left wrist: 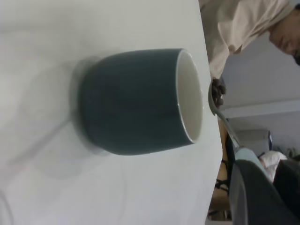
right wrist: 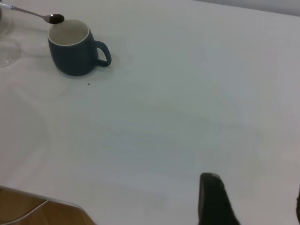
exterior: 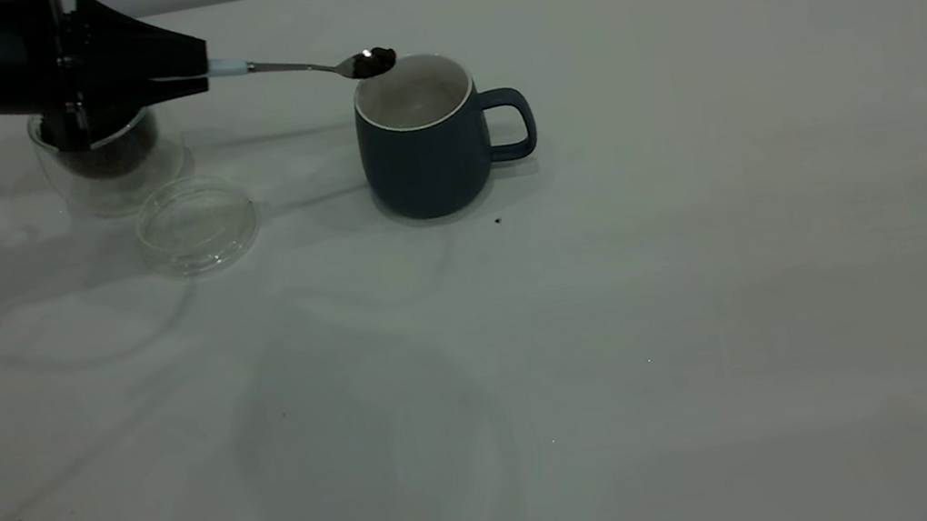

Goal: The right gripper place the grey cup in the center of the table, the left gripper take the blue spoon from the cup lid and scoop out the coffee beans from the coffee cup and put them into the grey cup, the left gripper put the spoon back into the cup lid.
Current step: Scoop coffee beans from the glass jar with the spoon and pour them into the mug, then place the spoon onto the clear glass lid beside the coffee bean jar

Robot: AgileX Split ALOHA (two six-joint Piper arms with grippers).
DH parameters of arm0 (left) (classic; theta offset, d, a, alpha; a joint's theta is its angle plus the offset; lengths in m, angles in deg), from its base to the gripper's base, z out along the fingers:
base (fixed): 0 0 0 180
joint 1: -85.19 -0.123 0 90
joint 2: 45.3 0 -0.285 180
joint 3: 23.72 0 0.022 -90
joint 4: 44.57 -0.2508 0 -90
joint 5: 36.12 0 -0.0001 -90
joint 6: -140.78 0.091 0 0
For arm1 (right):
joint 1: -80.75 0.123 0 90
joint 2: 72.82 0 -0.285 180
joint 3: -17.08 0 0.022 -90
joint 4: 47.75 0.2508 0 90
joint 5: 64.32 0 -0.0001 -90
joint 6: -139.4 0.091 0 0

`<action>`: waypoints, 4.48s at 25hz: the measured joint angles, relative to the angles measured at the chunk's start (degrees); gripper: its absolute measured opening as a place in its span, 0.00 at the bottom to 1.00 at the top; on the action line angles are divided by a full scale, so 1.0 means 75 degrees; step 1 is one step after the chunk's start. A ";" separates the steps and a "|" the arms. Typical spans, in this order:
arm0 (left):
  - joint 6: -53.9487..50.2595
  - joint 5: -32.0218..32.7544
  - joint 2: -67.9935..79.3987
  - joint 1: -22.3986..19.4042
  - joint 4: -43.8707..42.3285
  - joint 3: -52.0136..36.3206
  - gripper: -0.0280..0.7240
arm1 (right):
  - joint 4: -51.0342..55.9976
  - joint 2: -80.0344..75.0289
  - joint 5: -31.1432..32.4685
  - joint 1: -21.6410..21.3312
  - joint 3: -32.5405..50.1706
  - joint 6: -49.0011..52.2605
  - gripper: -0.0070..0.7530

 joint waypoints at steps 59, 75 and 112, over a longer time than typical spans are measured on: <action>0.2243 0.0019 -0.0213 -0.0877 0.0022 0.0003 0.21 | 0.0036 0.0008 0.0006 0.0000 0.0000 0.0000 0.60; -0.0097 0.0046 -0.0228 -0.2725 -0.2347 0.0003 0.21 | 0.0042 0.0037 0.0006 0.0000 0.0000 0.0000 0.60; 0.0283 -0.0696 0.1074 -0.2120 -0.1279 0.0050 0.21 | 0.0042 0.0037 0.0006 0.0000 0.0000 0.0000 0.60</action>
